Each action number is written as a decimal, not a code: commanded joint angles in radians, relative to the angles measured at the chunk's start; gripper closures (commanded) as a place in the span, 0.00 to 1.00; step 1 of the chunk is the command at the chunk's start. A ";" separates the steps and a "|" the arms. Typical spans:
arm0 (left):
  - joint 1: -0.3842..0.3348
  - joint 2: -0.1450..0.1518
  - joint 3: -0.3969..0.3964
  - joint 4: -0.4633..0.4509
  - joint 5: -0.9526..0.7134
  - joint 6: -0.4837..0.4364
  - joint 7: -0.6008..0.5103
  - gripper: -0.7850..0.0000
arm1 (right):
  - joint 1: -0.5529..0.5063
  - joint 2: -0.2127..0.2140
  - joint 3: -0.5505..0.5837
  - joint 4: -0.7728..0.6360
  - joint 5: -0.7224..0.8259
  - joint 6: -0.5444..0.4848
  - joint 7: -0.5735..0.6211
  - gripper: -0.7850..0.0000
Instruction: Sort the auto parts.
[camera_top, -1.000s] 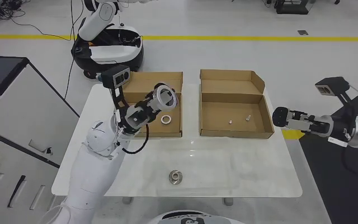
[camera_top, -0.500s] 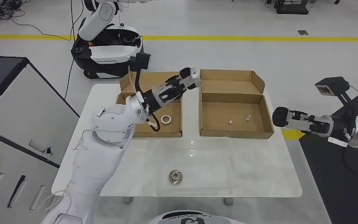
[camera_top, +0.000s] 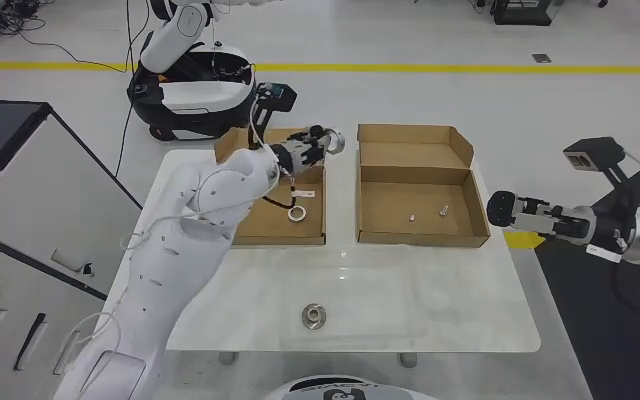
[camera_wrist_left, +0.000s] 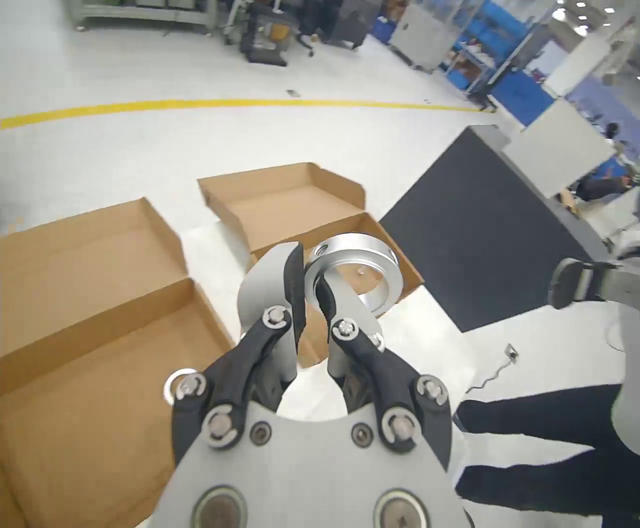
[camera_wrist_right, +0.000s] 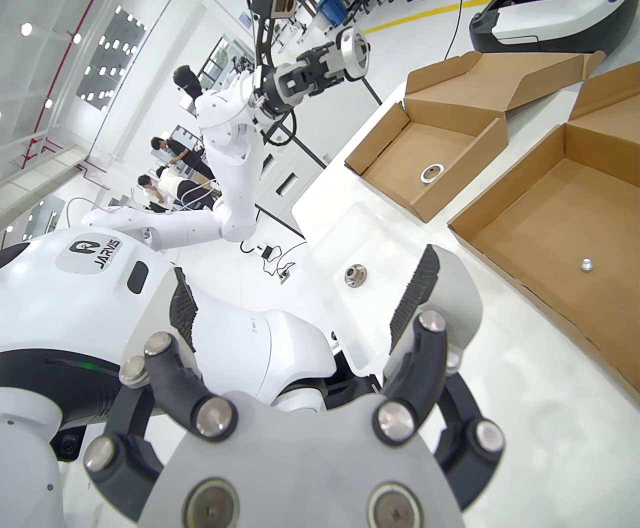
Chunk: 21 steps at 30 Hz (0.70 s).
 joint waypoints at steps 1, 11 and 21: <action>0.005 0.002 0.015 0.010 0.069 0.040 -0.022 1.00 | 0.000 0.000 0.000 0.000 0.000 0.000 0.000 0.00; -0.097 0.006 0.099 0.122 0.337 0.065 -0.315 1.00 | 0.000 0.000 0.000 0.000 0.000 0.000 0.000 0.00; -0.240 -0.003 0.153 0.367 0.448 -0.044 -0.544 1.00 | 0.000 0.000 0.000 0.000 0.000 0.000 0.000 0.00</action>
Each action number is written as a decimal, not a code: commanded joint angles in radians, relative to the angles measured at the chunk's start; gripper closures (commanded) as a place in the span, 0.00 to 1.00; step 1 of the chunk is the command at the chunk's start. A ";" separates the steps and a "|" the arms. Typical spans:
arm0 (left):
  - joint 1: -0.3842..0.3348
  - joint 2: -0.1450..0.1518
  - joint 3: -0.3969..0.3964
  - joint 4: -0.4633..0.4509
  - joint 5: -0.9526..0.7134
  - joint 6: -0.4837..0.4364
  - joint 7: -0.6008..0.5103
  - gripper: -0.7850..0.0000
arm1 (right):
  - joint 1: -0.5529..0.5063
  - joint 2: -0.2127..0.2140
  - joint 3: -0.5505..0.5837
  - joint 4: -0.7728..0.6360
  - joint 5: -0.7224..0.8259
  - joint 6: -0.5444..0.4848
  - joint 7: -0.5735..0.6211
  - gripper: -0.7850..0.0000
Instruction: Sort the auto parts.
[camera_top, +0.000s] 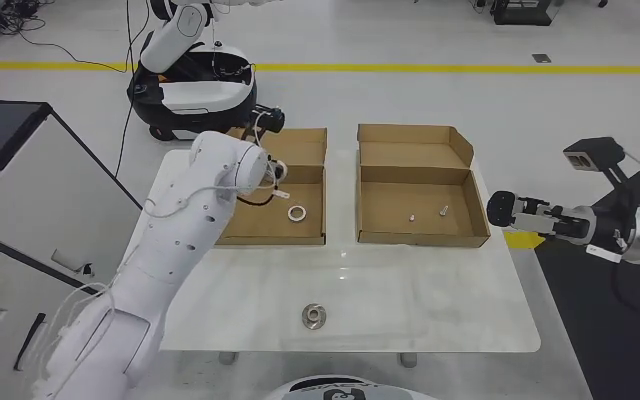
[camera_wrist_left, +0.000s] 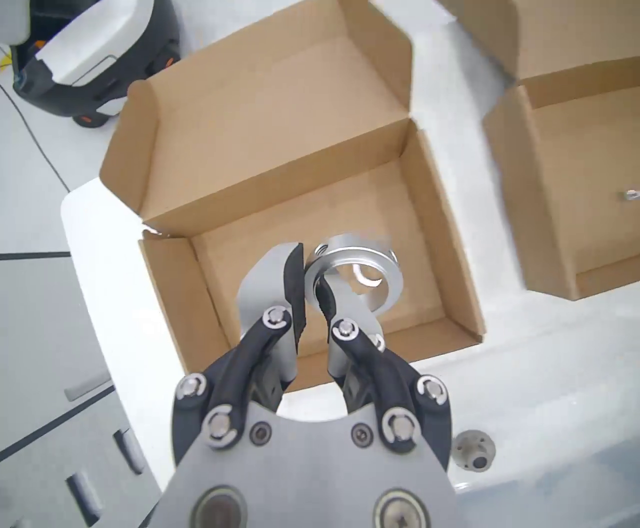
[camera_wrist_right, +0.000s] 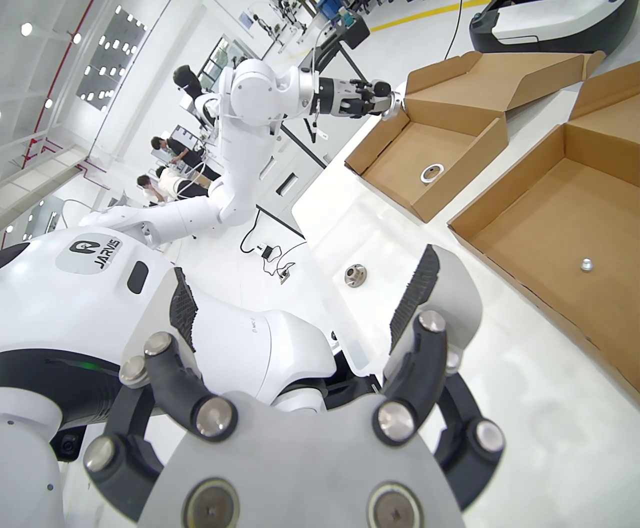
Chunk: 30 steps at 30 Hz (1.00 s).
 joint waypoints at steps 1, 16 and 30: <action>-0.011 -0.003 0.010 0.051 0.007 -0.013 -0.011 1.00 | 0.000 0.000 0.000 0.000 0.000 0.000 0.000 0.00; -0.024 -0.051 0.098 0.384 -0.046 -0.013 0.095 1.00 | 0.000 0.000 0.000 0.000 0.000 0.000 0.000 0.00; -0.051 -0.086 0.146 0.489 -0.060 -0.054 0.115 1.00 | 0.000 0.000 0.000 0.000 0.000 0.000 0.000 0.00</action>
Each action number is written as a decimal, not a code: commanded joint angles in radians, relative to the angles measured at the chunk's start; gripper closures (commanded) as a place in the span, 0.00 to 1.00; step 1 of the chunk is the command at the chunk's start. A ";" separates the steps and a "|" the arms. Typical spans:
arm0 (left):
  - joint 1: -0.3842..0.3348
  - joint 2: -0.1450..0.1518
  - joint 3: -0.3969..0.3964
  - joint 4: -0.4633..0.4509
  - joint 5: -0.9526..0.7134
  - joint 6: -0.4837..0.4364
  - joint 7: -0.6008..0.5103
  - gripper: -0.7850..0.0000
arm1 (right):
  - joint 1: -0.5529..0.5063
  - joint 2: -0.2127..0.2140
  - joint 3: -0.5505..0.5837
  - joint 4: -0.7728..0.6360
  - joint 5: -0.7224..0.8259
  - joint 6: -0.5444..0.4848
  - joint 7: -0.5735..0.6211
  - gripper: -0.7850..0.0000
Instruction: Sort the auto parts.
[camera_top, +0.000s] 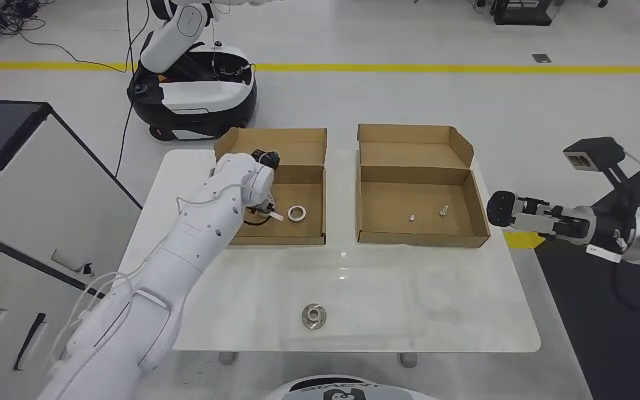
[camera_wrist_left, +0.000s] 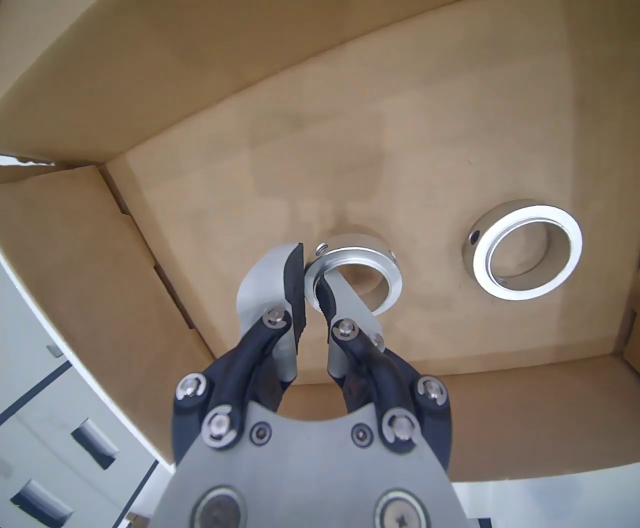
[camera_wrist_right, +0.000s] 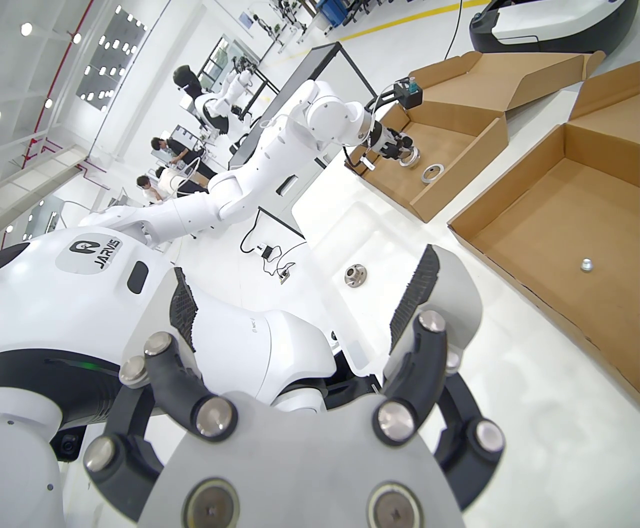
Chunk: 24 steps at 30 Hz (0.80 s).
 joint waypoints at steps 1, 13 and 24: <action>-0.003 -0.005 0.005 0.011 -0.005 0.001 0.003 1.00 | 0.000 0.000 0.000 0.000 0.000 0.000 0.000 0.00; -0.033 -0.031 0.021 0.072 -0.015 0.000 0.014 0.00 | 0.000 0.000 0.000 0.000 0.000 0.000 0.000 0.00; -0.045 -0.024 -0.017 -0.040 0.032 0.023 -0.017 0.00 | 0.000 0.000 0.000 0.000 0.000 0.000 0.000 0.00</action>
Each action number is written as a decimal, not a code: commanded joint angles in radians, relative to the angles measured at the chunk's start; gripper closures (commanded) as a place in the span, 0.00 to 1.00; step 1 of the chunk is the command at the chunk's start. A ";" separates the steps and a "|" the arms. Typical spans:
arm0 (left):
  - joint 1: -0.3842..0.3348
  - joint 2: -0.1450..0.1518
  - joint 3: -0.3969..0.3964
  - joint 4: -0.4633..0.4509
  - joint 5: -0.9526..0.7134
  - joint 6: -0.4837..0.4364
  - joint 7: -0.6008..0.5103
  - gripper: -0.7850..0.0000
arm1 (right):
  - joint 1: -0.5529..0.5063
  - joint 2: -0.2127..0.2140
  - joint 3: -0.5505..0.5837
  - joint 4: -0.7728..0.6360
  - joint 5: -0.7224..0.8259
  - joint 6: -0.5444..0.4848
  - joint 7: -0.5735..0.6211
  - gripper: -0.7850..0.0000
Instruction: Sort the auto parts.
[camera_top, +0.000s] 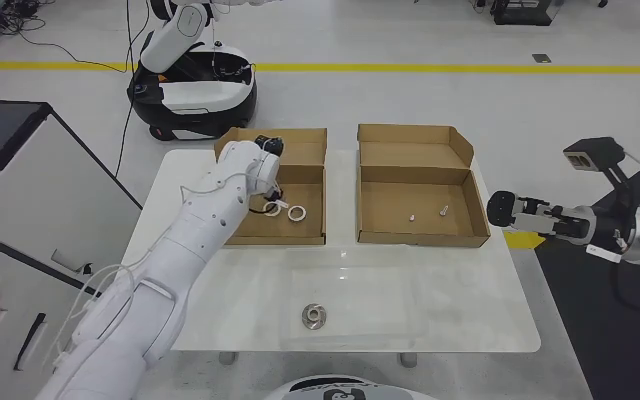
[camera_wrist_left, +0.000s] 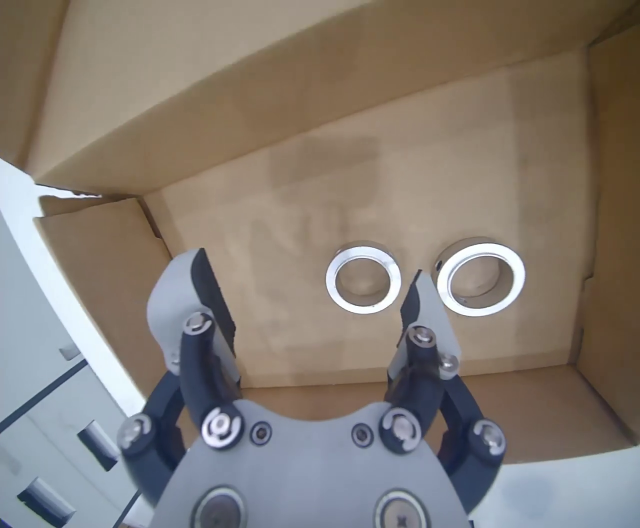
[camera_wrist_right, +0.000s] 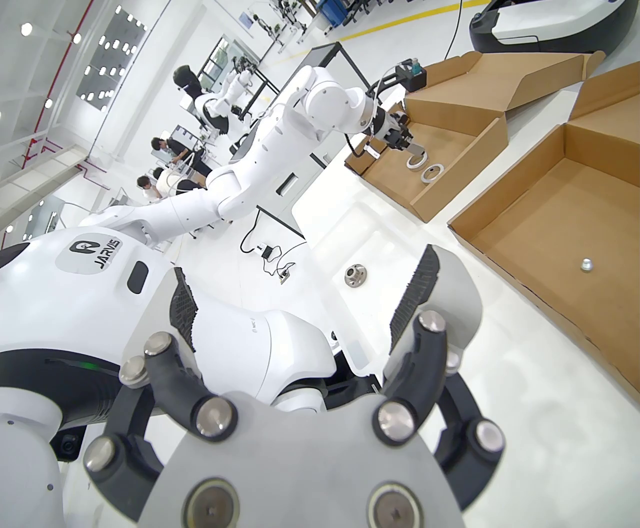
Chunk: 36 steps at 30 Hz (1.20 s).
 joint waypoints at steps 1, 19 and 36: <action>0.012 0.006 -0.009 -0.045 0.019 -0.004 -0.021 0.00 | 0.000 0.000 0.000 0.000 0.000 0.000 0.000 0.00; 0.207 0.085 -0.046 -0.646 -0.082 -0.220 -0.220 0.00 | 0.000 0.000 0.000 0.000 0.000 0.000 0.000 0.00; 0.152 0.171 0.131 -0.798 -0.494 -0.305 -0.220 0.00 | 0.000 0.000 0.000 0.000 0.000 0.000 0.000 0.00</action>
